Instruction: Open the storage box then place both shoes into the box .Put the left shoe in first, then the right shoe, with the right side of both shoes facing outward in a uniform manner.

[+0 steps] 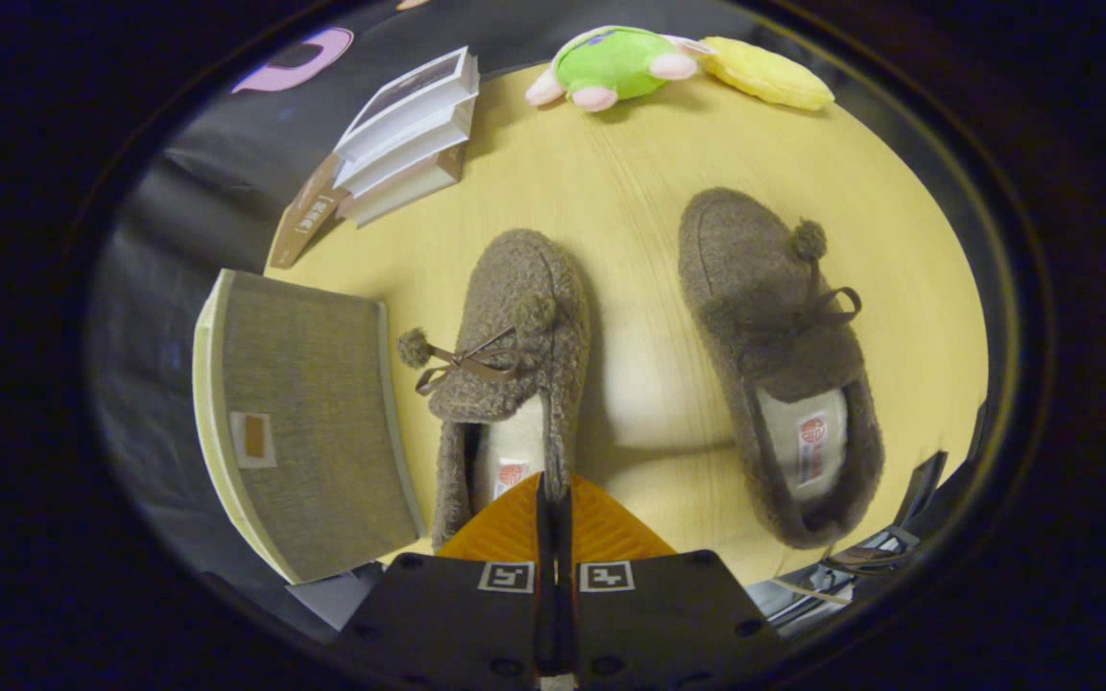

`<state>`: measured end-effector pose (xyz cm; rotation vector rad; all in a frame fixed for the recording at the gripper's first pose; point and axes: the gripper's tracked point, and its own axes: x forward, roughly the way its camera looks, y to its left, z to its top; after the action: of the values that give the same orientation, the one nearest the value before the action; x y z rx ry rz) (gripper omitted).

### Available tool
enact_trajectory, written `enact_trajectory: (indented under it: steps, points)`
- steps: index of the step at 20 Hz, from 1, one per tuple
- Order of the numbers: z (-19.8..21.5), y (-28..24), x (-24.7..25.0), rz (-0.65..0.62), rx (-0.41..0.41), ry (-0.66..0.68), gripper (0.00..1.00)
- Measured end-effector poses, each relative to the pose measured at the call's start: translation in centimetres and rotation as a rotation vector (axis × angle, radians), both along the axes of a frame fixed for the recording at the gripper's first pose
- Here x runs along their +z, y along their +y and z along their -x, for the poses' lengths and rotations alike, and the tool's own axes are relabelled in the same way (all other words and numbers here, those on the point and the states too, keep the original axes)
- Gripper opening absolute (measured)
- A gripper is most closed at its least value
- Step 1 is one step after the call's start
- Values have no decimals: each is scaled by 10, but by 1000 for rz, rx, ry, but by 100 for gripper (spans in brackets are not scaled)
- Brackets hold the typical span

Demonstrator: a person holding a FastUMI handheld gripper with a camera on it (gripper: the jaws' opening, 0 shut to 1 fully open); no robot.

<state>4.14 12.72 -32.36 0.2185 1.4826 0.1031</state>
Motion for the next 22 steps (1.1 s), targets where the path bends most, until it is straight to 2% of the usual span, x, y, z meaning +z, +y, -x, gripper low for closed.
enact_trajectory:
  steps: [6,11,16,19,22]
  points:
    - [13,19,55,-142,-41,9,4]
    - [11,46,134,-225,9,-84,3]
    - [10,109,202,-372,65,-147,3]
    - [16,156,206,-439,113,-117,3]
    - [22,198,184,-432,148,-72,3]
